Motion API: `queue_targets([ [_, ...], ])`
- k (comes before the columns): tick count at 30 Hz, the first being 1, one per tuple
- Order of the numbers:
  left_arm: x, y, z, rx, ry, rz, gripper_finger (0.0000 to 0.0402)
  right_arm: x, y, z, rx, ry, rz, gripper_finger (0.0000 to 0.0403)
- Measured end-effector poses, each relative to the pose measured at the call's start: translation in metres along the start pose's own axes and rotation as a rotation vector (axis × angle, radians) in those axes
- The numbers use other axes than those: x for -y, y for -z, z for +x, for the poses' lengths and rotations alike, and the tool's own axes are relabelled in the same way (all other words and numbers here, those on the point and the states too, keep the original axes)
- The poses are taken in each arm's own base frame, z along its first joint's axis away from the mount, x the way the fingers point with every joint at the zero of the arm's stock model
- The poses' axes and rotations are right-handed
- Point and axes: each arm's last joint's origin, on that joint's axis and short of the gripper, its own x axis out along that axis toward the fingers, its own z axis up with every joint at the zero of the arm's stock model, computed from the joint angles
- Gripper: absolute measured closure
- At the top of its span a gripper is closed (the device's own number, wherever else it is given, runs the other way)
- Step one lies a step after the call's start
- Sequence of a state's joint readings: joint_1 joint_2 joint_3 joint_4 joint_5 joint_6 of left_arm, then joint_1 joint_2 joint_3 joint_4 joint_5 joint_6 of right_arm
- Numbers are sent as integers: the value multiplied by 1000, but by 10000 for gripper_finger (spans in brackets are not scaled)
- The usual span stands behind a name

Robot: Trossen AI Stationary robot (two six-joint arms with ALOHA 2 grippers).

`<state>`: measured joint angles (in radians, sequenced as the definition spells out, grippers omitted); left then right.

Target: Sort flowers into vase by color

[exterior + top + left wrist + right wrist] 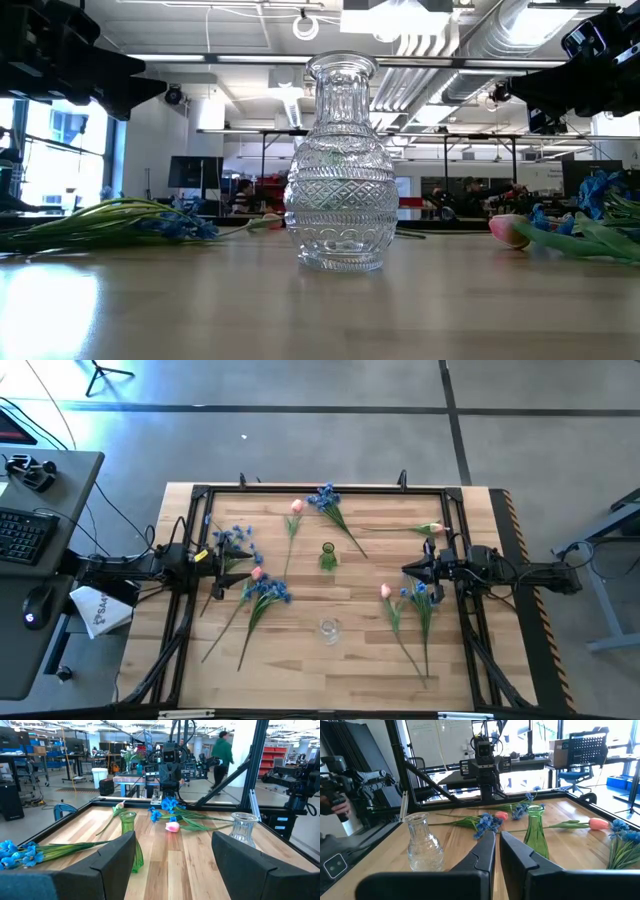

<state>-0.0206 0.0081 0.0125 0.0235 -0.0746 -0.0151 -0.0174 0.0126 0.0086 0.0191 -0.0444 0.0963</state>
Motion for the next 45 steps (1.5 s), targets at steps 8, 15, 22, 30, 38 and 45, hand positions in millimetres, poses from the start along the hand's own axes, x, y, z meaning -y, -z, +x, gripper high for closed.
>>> queue_targets([
  [8, 0, 0, 0, -1, 0, -92, 152, 1, -1, 0, 13, 38, 1, 379],
  [15, 0, 0, 0, -3, 2, -285, 152, 0, -27, -3, 286, 36, 190, 379],
  [22, 0, 0, 0, -3, 1, -340, 152, -11, -61, 11, 207, 5, 255, 379],
  [30, 0, 0, 0, -3, 0, -341, 152, -42, -94, 78, -462, 180, 490, 372],
  [38, -1, 0, 0, 3, -23, -311, 152, -93, -72, 127, -993, 345, 766, 284],
  [45, -1, 0, 0, 4, -23, -323, 152, -121, -22, 139, -1218, 580, 930, 198],
])
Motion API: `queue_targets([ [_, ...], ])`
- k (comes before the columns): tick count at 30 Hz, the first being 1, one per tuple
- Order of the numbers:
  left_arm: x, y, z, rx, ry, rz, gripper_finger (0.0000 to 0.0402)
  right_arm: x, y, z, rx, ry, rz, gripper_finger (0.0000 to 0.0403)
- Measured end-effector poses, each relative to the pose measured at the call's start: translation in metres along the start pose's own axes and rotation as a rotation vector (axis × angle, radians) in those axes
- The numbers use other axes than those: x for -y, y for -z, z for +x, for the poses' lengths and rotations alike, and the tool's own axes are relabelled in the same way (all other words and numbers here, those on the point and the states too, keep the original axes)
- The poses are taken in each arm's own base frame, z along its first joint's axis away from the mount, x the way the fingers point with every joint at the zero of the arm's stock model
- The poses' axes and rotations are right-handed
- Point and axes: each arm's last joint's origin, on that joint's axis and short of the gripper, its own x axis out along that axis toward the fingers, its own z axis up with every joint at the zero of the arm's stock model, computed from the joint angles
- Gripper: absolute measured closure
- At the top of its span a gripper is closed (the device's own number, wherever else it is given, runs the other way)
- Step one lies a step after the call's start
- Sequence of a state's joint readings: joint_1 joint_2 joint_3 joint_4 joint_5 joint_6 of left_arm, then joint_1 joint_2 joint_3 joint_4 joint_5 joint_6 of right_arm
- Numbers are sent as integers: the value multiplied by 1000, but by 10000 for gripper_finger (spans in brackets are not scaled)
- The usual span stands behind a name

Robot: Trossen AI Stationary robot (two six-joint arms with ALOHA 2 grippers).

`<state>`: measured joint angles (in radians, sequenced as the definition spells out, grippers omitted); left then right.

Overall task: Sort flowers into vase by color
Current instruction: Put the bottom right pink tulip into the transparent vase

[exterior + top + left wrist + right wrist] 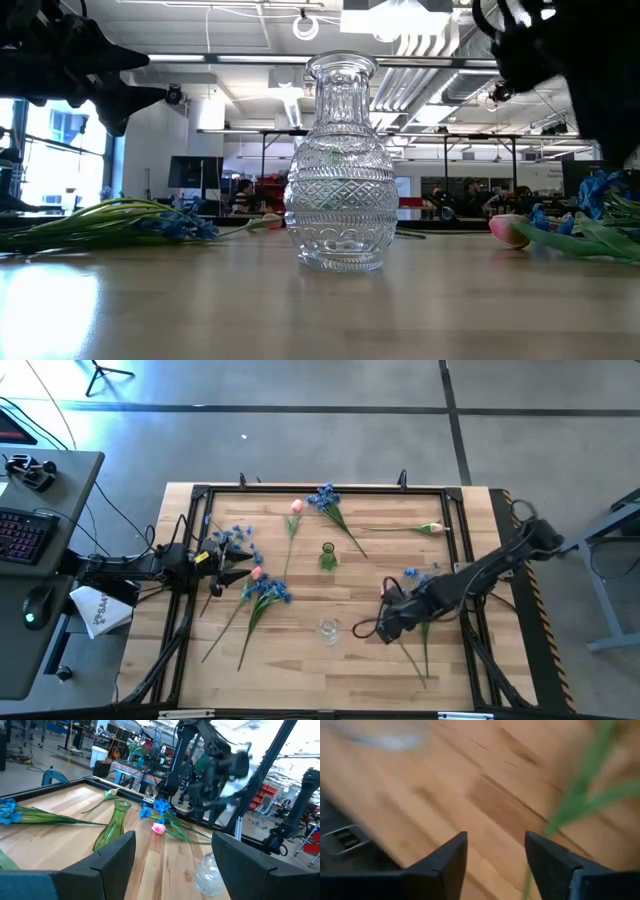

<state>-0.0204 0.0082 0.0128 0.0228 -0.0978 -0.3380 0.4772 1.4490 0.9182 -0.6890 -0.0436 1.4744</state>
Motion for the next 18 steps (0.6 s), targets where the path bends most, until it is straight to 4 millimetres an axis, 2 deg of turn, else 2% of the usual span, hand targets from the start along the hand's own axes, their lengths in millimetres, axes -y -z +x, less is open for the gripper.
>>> queue_targets([
  [4, 0, 0, 0, 1, -1, 30, 152, 1, 8, 24, -54, 106, 101, 184],
  [9, -1, -1, 0, 19, -36, 27, 152, 3, 6, 48, -49, 197, 166, 191],
  [14, -1, -1, 0, 19, -34, 25, 152, 8, 1, 64, -48, 280, 192, 218],
  [18, -1, -1, 0, 18, -32, 25, 152, 9, 0, 68, -72, 299, 199, 263],
])
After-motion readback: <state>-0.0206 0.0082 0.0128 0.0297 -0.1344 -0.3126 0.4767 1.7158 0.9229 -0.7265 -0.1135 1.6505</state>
